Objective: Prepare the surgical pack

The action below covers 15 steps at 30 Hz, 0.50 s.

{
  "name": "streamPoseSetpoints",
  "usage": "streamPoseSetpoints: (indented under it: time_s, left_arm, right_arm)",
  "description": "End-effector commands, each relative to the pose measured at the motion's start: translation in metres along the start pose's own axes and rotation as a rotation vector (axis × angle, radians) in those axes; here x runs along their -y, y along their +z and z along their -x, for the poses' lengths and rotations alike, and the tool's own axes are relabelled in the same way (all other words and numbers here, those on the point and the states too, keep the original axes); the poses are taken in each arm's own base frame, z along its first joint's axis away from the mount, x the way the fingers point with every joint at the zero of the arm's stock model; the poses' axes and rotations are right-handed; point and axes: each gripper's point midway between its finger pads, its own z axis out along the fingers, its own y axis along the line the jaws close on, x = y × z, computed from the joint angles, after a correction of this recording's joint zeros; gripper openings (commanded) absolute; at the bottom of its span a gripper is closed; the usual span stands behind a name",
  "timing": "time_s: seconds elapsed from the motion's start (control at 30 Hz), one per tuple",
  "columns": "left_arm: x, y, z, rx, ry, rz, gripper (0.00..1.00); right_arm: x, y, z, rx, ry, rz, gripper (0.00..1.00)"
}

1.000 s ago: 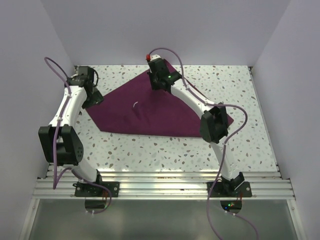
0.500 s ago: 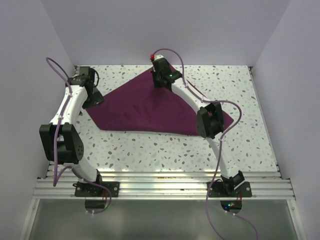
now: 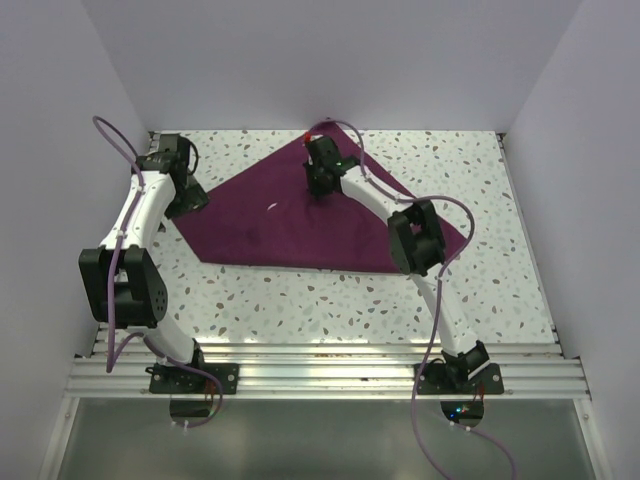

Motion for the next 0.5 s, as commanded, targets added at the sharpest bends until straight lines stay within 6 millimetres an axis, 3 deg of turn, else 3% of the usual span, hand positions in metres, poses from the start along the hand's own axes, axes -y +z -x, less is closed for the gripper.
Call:
streamPoseSetpoints:
  time_s: [0.0,0.23,0.27,0.47]
  left_arm:
    - [-0.001,0.000,0.003,0.011,-0.028,0.001,0.99]
    - [0.002,0.005,0.001,-0.002,-0.026,-0.003,0.99]
    - [0.003,0.005,0.002,-0.001,-0.028,-0.004,0.99]
    - [0.005,0.002,0.006,0.007,-0.032,-0.015,0.99]
  right_arm:
    - [-0.011,-0.007,-0.022,-0.060,0.037,0.044,0.00]
    - [-0.019,-0.019,-0.042,-0.107,0.026,0.077,0.00]
    - [-0.021,-0.019,-0.052,-0.126,0.019,0.076,0.00]
    - [-0.025,-0.032,-0.033,-0.073,-0.008,0.082,0.00]
